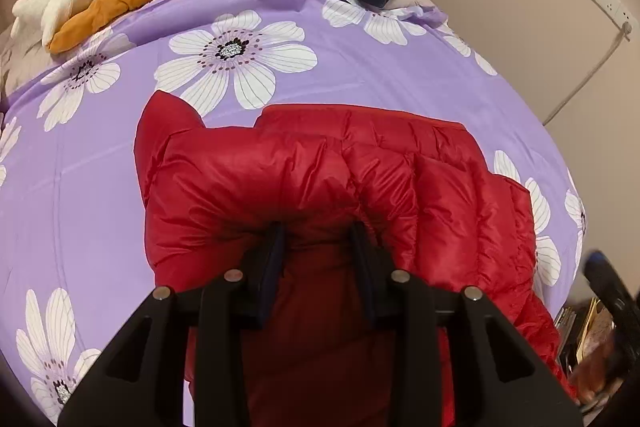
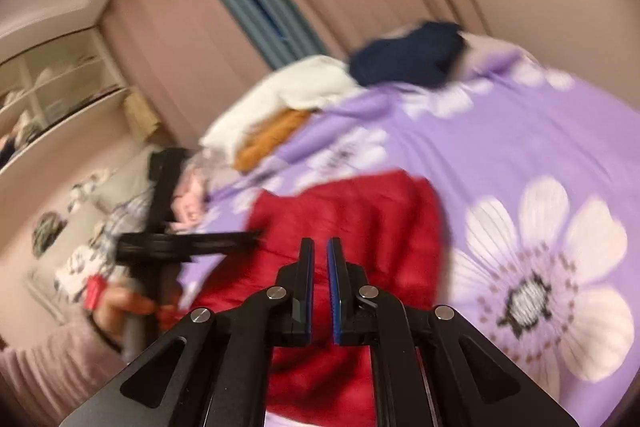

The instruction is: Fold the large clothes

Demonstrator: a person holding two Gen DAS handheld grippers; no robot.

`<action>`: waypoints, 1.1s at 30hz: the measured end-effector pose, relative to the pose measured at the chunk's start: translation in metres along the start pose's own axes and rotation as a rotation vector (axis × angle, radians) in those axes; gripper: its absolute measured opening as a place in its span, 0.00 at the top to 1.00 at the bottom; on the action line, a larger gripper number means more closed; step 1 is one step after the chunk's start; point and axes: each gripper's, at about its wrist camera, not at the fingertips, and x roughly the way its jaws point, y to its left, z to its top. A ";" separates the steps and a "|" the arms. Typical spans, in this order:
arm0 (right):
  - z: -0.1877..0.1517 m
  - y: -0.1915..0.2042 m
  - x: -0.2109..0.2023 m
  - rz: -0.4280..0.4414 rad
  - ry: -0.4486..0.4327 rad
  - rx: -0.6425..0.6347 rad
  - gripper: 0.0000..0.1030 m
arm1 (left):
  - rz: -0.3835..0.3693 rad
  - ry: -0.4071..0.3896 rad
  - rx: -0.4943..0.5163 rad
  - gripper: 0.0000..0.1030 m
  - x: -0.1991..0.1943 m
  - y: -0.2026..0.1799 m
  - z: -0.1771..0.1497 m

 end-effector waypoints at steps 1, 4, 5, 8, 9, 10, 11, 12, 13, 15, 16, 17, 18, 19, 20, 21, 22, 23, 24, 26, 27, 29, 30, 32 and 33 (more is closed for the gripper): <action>0.001 0.008 0.003 0.031 0.014 -0.019 0.92 | -0.001 -0.006 -0.006 0.68 -0.001 0.001 -0.001; -0.010 0.036 0.016 0.079 0.087 -0.116 0.92 | 0.005 -0.016 -0.004 0.68 0.001 -0.001 -0.001; -0.016 0.042 0.021 0.072 0.111 -0.148 0.92 | 0.010 -0.022 -0.001 0.68 0.001 -0.001 -0.002; -0.042 0.049 0.029 0.014 0.180 -0.244 0.92 | 0.019 -0.040 0.007 0.68 0.000 -0.002 -0.005; -0.052 0.046 0.032 -0.017 0.208 -0.259 0.92 | 0.021 -0.048 0.009 0.68 -0.001 -0.002 -0.007; -0.061 0.040 0.036 -0.032 0.240 -0.253 0.92 | 0.022 -0.059 0.012 0.68 -0.001 -0.002 -0.009; -0.067 0.034 0.039 -0.035 0.263 -0.234 0.92 | 0.025 -0.072 0.015 0.68 -0.001 -0.003 -0.013; -0.072 0.026 0.043 -0.035 0.282 -0.207 0.92 | 0.025 -0.079 0.016 0.68 0.000 -0.003 -0.014; -0.077 0.018 0.046 -0.027 0.292 -0.181 0.92 | 0.027 -0.092 0.021 0.68 0.000 -0.005 -0.017; -0.084 0.008 0.050 -0.022 0.289 -0.154 0.97 | 0.044 -0.108 0.032 0.68 0.001 -0.007 -0.020; -0.085 0.006 0.052 -0.020 0.288 -0.143 1.00 | 0.053 -0.116 0.039 0.68 0.001 -0.009 -0.021; -0.087 0.001 0.055 -0.013 0.282 -0.131 1.00 | 0.056 -0.118 0.042 0.68 0.002 -0.009 -0.021; -0.090 -0.002 0.056 -0.002 0.271 -0.119 1.00 | 0.057 -0.120 0.043 0.68 0.002 -0.008 -0.021; -0.091 -0.005 0.056 0.007 0.262 -0.106 1.00 | 0.056 -0.119 0.039 0.68 0.002 -0.007 -0.021; -0.091 -0.008 0.054 0.018 0.252 -0.085 1.00 | 0.055 -0.120 0.036 0.68 0.003 -0.006 -0.021; -0.091 -0.009 0.054 0.023 0.249 -0.073 1.00 | 0.054 -0.121 0.035 0.68 0.002 -0.006 -0.021; -0.089 -0.010 0.051 0.025 0.250 -0.067 1.00 | 0.056 -0.124 0.036 0.68 0.002 -0.006 -0.021; -0.085 -0.009 0.047 0.024 0.252 -0.066 1.00 | 0.060 -0.126 0.039 0.68 0.000 -0.007 -0.021; -0.080 -0.008 0.040 0.025 0.247 -0.072 1.00 | 0.062 -0.127 0.040 0.68 0.000 -0.008 -0.022; -0.068 -0.003 0.023 0.038 0.205 -0.095 0.99 | 0.060 -0.128 0.035 0.68 -0.001 -0.006 -0.021; -0.061 0.000 0.014 0.056 0.171 -0.098 0.99 | 0.057 -0.127 0.031 0.68 -0.001 -0.006 -0.021; -0.046 -0.001 0.002 0.086 0.110 -0.074 0.99 | 0.046 -0.127 0.020 0.68 -0.001 -0.004 -0.021; -0.037 -0.004 -0.001 0.089 0.074 -0.059 0.98 | 0.045 -0.127 0.017 0.68 -0.002 -0.003 -0.021; -0.019 -0.010 0.004 0.044 0.021 -0.044 0.97 | 0.051 -0.130 0.018 0.68 -0.002 -0.004 -0.021; -0.014 -0.010 0.009 0.018 0.006 -0.039 0.96 | 0.053 -0.131 0.020 0.68 -0.002 -0.005 -0.021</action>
